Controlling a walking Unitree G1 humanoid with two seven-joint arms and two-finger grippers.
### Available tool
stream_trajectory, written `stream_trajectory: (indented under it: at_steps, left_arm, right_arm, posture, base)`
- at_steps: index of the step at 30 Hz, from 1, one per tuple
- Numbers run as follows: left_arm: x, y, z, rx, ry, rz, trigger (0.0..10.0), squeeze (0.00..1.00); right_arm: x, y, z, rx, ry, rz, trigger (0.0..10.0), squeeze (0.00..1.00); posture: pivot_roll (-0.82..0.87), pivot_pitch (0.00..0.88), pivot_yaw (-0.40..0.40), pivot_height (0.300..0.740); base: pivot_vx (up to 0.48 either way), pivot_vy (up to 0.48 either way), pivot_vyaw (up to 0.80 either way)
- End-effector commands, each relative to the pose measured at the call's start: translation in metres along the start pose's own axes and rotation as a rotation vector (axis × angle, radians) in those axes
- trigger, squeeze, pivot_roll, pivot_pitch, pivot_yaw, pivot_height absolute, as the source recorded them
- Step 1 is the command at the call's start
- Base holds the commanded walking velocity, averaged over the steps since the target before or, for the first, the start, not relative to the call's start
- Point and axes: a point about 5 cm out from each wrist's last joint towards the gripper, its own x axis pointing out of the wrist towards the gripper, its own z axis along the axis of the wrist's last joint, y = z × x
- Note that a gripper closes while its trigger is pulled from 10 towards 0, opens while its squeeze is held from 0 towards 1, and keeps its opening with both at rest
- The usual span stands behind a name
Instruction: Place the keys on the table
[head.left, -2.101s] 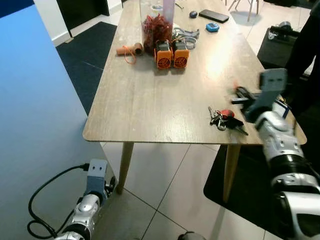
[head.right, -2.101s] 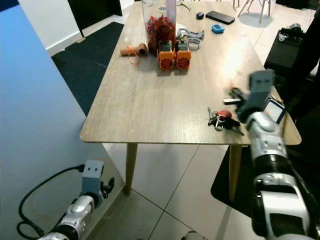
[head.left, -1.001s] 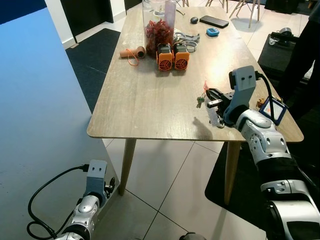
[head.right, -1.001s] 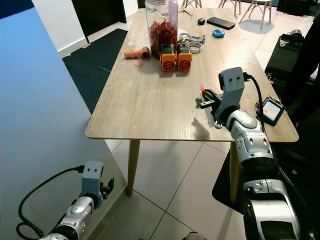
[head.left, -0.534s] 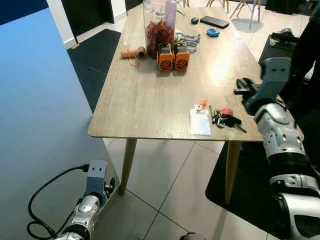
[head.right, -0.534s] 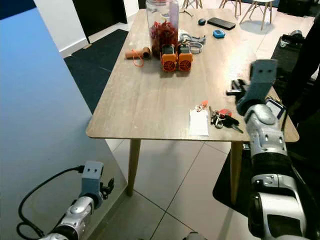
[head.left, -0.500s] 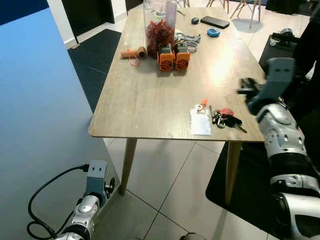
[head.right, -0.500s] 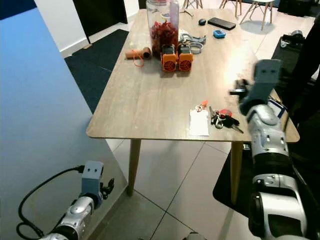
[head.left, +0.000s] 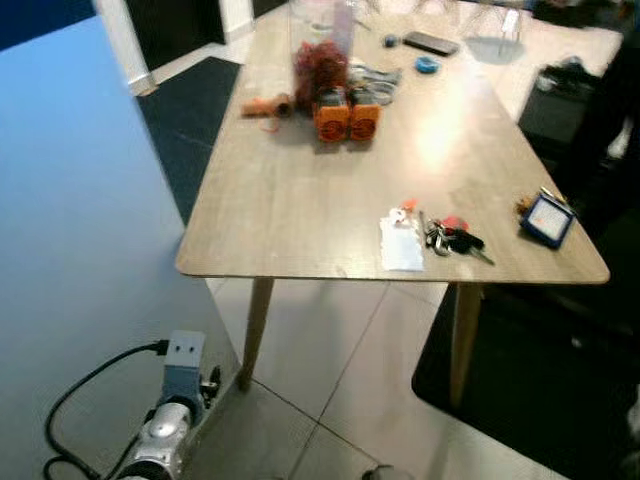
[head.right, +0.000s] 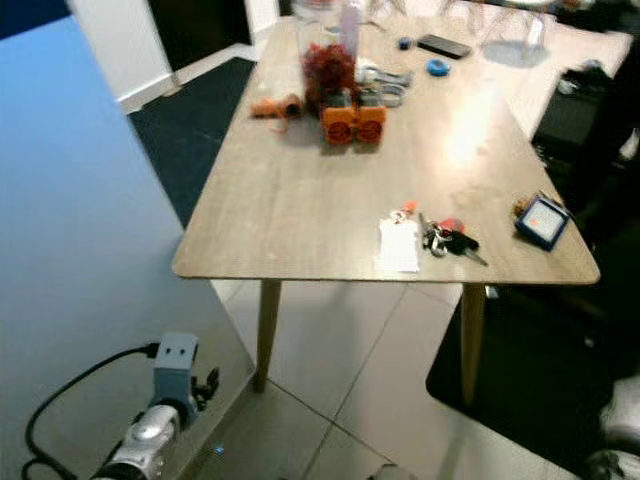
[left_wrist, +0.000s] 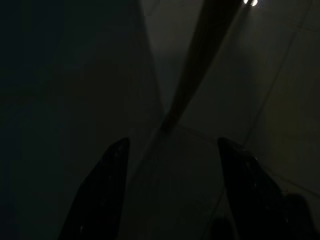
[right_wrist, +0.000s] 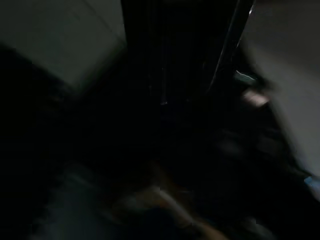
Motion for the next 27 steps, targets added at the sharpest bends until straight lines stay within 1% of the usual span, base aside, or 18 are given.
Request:
stream_trajectory:
  at_steps: [1,2,3,4,6,7,9,10,14,15,16,17,19,21,22,24,25,27]
  left_arm:
    - [-0.001,0.004,-0.003,0.008,0.023,0.005,10.0,0.00]
    - [0.000,0.003,-0.002,0.010,0.023,0.000,10.0,0.00]
    - [0.000,0.003,-0.002,0.010,0.023,0.000,10.0,0.00]
    - [0.001,0.002,-0.001,0.011,0.024,-0.004,10.0,0.00]
    - [0.003,-0.003,0.001,0.022,0.028,-0.026,10.0,0.00]
    - [0.003,-0.005,0.002,0.024,0.031,-0.033,10.0,0.00]
    - [0.005,-0.010,0.003,0.033,0.039,-0.051,10.0,0.00]
    - [0.005,-0.010,0.003,0.033,0.039,-0.051,10.0,0.00]
    - [0.007,-0.017,0.007,0.038,0.040,-0.066,10.0,0.00]
    - [0.007,-0.017,0.007,0.038,0.040,-0.066,10.0,0.00]
    - [0.008,-0.018,0.007,0.035,0.043,-0.068,10.0,0.00]
    - [0.008,-0.018,0.007,0.035,0.043,-0.068,10.0,0.00]
    - [0.008,-0.018,0.006,0.023,0.052,-0.070,10.0,0.00]
    - [0.008,-0.019,0.006,0.022,0.055,-0.071,10.0,0.00]
    - [0.008,-0.019,0.006,0.027,0.057,-0.074,10.0,0.00]
    - [0.008,-0.019,0.006,0.029,0.058,-0.074,10.0,0.00]
    - [0.008,-0.017,0.007,0.044,0.053,-0.076,10.0,0.00]
    - [0.009,-0.015,0.009,0.064,0.046,-0.084,10.0,0.00]
  right_arm:
    - [-0.018,-0.015,-0.055,-0.127,0.180,0.020,10.0,0.00]
    - [-0.025,-0.018,-0.072,-0.169,0.249,0.040,10.0,0.00]
    - [-0.025,-0.018,-0.072,-0.169,0.249,0.040,10.0,0.00]
    - [-0.035,-0.019,-0.091,-0.228,0.325,0.070,10.0,0.00]
    - [-0.061,-0.013,-0.130,-0.358,0.457,0.175,10.0,0.00]
    - [-0.069,-0.011,-0.140,-0.386,0.490,0.205,10.0,0.00]
    - [-0.090,0.004,-0.162,-0.402,0.581,0.338,10.0,0.00]
    - [-0.090,0.004,-0.162,-0.402,0.581,0.338,10.0,0.00]
    - [-0.120,0.034,-0.185,-0.520,0.627,0.591,10.0,0.00]
    - [-0.120,0.034,-0.185,-0.520,0.627,0.591,10.0,0.00]
    - [-0.128,0.044,-0.189,-0.539,0.634,0.659,10.0,0.00]
    - [-0.128,0.044,-0.189,-0.539,0.634,0.659,10.0,0.00]
    - [-0.136,0.053,-0.194,-0.555,0.651,0.721,10.0,0.00]
    - [-0.138,0.054,-0.195,-0.560,0.653,0.732,10.0,0.00]
    - [-0.141,0.052,-0.199,-0.598,0.664,0.738,10.0,0.00]
    - [-0.142,0.052,-0.199,-0.607,0.667,0.739,10.0,0.00]
    - [-0.144,0.047,-0.202,-0.667,0.652,0.745,10.0,0.00]
    - [-0.147,0.045,-0.204,-0.701,0.639,0.755,10.0,0.00]
  posture:
    - [0.03,0.074,0.039,0.740]
    - [0.03,0.074,0.043,0.740]
    - [0.03,0.074,0.043,0.740]
    - [0.03,0.074,0.047,0.740]
    - [0.02,0.074,0.049,0.740]
    - [0.02,0.074,0.049,0.740]
    - [0.02,0.073,0.050,0.740]
    - [0.02,0.073,0.050,0.740]
    - [0.02,0.067,0.044,0.740]
    - [0.02,0.067,0.044,0.740]
    - [0.02,0.063,0.038,0.740]
    - [0.02,0.063,0.038,0.740]
    - [0.03,0.054,0.030,0.740]
    - [0.03,0.054,0.030,0.740]
    - [0.05,0.044,0.032,0.740]
    - [0.05,0.044,0.032,0.740]
    - [0.06,0.041,0.042,0.740]
    - [0.06,0.039,0.061,0.740]
  base:
    - [0.000,0.000,0.00]
    - [0.000,0.000,0.00]
    - [0.000,0.000,0.00]
    - [0.000,0.000,0.00]
    - [0.000,0.000,0.00]
    - [0.000,0.000,0.00]
    - [0.000,0.000,0.00]
    - [0.000,0.000,0.00]
    - [0.000,0.000,0.00]
    - [0.000,0.000,0.00]
    - [0.000,0.000,0.00]
    - [0.000,0.000,0.00]
    - [0.000,0.000,0.00]
    - [0.000,0.000,0.00]
    - [0.000,0.000,0.00]
    - [0.000,0.000,0.00]
    - [0.000,0.000,0.00]
    - [0.000,0.000,0.00]
